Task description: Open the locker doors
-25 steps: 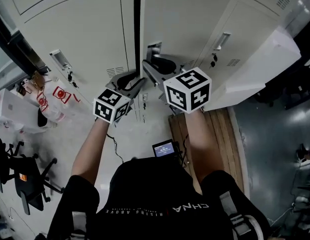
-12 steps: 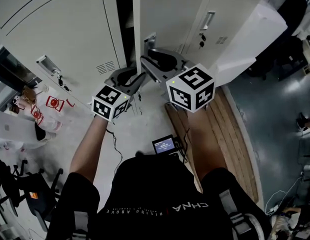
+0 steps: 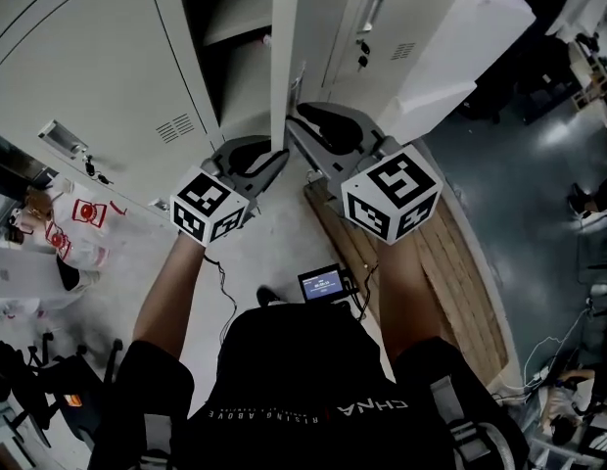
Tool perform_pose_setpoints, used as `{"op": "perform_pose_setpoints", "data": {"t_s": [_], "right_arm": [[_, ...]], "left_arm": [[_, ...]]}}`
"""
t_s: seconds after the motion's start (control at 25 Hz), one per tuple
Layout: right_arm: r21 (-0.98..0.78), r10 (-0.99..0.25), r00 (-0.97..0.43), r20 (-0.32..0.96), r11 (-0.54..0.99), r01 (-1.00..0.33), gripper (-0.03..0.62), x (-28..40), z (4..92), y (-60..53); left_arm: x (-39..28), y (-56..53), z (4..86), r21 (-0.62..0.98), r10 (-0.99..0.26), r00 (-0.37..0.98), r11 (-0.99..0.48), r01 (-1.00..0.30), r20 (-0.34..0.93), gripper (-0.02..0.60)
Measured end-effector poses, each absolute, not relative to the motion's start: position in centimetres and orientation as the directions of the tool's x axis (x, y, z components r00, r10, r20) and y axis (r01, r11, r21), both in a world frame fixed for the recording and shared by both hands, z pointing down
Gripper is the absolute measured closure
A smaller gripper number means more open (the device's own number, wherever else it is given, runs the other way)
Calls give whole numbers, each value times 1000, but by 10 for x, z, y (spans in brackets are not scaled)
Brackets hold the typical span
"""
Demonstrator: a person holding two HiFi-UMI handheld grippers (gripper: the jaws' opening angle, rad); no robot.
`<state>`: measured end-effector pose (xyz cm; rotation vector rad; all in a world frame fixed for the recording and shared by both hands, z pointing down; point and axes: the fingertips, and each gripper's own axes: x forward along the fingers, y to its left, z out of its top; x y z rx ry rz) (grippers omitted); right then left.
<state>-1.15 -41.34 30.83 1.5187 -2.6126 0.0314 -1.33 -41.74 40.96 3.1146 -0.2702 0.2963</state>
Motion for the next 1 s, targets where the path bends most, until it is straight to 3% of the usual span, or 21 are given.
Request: {"op": "perform_pose_setpoints", "data": {"t_s": [0.4,1.0], "right_arm": [[25,-906,-409,111,414,-910,500,74,310,-365],[8,-980,-186,68,187,-982,502,180,304,-330]], "left_arm": [[66,-362,411,22,-11,984,-1000,-15,180,494],[192,-338,413,0,-10,983,-1000,-11,186,509]]}}
